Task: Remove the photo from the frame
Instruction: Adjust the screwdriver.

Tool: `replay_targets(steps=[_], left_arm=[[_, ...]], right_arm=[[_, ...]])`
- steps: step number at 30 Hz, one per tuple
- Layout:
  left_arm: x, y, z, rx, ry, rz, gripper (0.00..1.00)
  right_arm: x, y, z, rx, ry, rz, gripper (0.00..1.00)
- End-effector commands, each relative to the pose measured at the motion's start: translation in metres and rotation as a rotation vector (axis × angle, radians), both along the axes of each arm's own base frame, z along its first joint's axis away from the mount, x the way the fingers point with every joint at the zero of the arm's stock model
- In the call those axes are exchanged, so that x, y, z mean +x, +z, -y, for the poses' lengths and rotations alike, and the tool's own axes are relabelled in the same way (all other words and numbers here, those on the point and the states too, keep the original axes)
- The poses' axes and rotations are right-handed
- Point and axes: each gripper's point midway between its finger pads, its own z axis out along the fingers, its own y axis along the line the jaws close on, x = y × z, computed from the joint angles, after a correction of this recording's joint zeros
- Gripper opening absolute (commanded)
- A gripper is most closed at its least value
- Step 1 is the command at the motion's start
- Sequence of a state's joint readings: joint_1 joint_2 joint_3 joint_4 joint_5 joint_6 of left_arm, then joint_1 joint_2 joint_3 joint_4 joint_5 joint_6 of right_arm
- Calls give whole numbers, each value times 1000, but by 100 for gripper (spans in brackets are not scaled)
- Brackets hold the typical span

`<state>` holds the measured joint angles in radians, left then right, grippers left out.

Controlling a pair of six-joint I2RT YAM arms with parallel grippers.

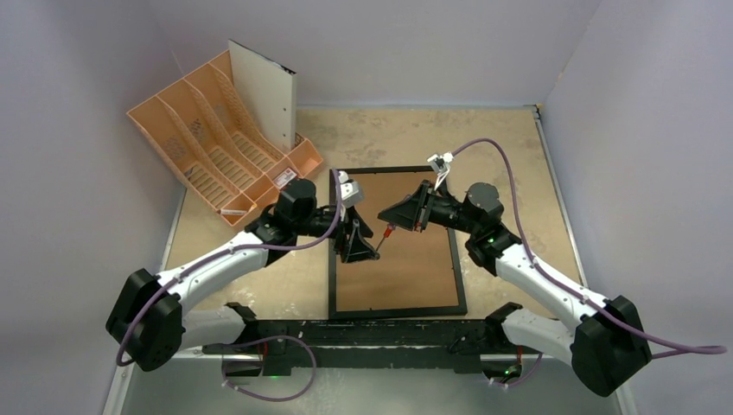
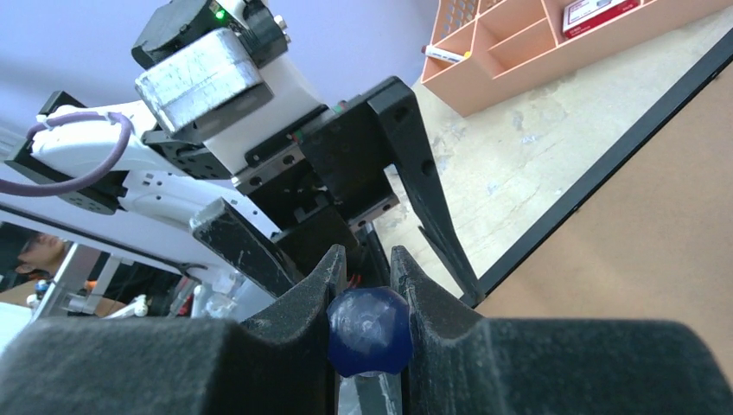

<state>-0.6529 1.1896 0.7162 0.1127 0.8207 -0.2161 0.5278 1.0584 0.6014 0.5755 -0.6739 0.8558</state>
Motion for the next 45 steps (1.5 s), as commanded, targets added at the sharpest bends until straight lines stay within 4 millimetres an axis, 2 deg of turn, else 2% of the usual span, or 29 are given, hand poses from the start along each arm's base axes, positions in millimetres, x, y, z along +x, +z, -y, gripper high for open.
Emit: replay_targets(steps=[1, 5, 9, 14, 17, 19, 20, 24, 25, 26, 27, 30, 36, 43, 45], left_arm=[[-3, 20, 17, -44, -54, 70, 74], [-7, 19, 23, -38, -61, 62, 71], [-8, 12, 27, -16, -65, 37, 58], [-2, 10, 26, 15, -40, 48, 27], [0, 7, 23, 51, -33, 63, 13], [0, 0, 18, 98, -35, 55, 3], [-1, -3, 16, 119, -41, 57, 0], [-2, -8, 7, 200, -64, 92, 0], [-2, -10, 4, 224, -74, 100, 0], [-3, -11, 1, 246, -82, 107, 0], [-5, -12, -2, 266, -97, 111, 0], [-11, -13, -9, 309, -142, 122, 0], [-21, -6, -19, 357, -222, 136, 0], [-30, 6, -18, 333, -279, 135, 0], [-32, 7, -17, 332, -294, 129, 0]], right_arm=[[-8, 16, 0, 65, 31, 24, 0], [-8, 16, 0, 64, 29, 22, 0], [-13, 17, 0, 90, 54, 12, 0], [-19, 14, 0, 87, 74, -5, 0], [-24, 13, 1, 78, 90, -16, 2], [-30, 10, 2, 57, 111, -23, 18], [-34, 8, 3, 43, 131, -30, 32], [-40, 12, 8, -27, 140, 3, 77], [-38, 14, 10, -55, 130, 14, 86], [-38, 6, 13, -113, 118, -13, 91], [-35, 10, 14, -145, 111, 20, 93], [-37, 3, 22, -240, 128, 2, 94], [-43, -1, 29, -303, 184, 9, 90], [-59, 0, 24, -269, 332, 0, 71], [-58, 1, 23, -265, 338, -1, 65]])
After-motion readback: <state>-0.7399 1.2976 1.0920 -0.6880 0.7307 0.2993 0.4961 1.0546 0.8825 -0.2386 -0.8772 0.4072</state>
